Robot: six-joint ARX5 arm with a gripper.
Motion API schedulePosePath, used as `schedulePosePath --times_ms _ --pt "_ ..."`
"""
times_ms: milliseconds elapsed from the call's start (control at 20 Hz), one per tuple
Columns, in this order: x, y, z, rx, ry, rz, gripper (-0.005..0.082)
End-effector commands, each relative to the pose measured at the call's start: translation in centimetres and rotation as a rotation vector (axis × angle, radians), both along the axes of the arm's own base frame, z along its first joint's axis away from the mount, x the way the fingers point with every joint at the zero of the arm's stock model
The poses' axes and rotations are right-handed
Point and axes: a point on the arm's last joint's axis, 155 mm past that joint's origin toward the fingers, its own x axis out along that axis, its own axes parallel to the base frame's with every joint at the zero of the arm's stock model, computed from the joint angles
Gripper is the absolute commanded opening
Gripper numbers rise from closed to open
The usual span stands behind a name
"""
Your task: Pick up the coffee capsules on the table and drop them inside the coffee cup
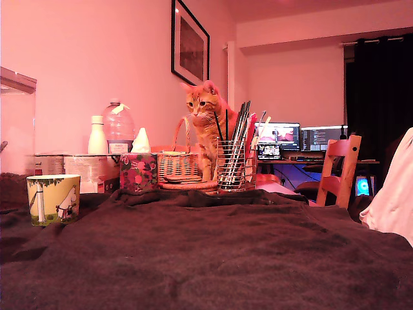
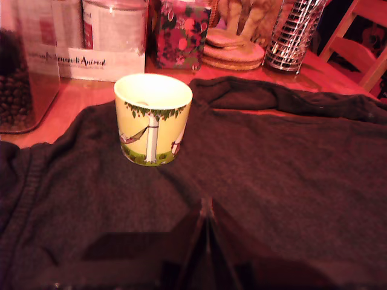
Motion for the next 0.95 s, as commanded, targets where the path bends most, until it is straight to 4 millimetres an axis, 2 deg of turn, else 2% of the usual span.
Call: schedulePosePath --times_ms 0,900 --pt "-0.5 -0.1 -0.6 -0.002 0.014 -0.003 -0.0019" --pt "-3.4 0.6 -0.4 0.014 0.016 0.028 -0.0019"
